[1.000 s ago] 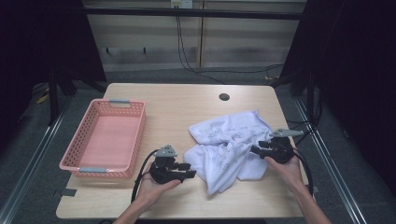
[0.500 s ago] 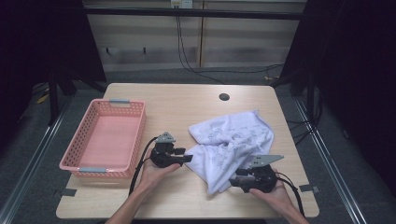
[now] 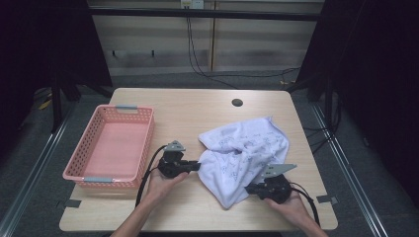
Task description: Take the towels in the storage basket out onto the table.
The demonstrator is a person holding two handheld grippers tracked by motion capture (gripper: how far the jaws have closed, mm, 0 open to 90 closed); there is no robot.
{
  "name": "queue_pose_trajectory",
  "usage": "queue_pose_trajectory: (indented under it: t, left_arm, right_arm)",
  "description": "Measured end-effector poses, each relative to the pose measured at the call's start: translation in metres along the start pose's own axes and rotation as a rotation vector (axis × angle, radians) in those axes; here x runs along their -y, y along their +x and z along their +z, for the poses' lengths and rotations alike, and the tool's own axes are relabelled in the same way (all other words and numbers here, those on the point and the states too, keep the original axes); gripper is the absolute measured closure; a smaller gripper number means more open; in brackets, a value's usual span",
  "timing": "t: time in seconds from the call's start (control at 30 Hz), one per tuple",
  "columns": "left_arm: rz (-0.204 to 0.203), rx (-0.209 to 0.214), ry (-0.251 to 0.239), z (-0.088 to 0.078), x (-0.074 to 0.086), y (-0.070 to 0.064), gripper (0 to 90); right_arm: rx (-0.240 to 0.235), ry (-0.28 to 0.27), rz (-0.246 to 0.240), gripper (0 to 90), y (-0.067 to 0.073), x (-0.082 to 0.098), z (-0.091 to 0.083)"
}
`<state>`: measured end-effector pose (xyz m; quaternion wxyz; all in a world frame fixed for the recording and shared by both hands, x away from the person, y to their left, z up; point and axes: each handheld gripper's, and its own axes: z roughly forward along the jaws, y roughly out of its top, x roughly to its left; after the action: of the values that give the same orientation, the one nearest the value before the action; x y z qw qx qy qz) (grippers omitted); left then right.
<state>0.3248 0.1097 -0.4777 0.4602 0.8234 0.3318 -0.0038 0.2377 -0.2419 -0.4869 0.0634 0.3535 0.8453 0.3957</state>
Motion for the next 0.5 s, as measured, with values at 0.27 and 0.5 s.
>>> queue_pose_trajectory:
  t: [0.27,0.5]
  left_arm:
    - [-0.02,0.003,-0.002,-0.044,0.025,-0.014,83.5]
    - [0.025,0.067,0.02,-0.049,0.037,-0.038,66.5]
  right_arm:
    - [0.16,-0.134,0.152,89.0,-0.049,0.027,-0.076]
    - [0.142,-0.11,0.201,73.2,-0.058,0.046,-0.075]
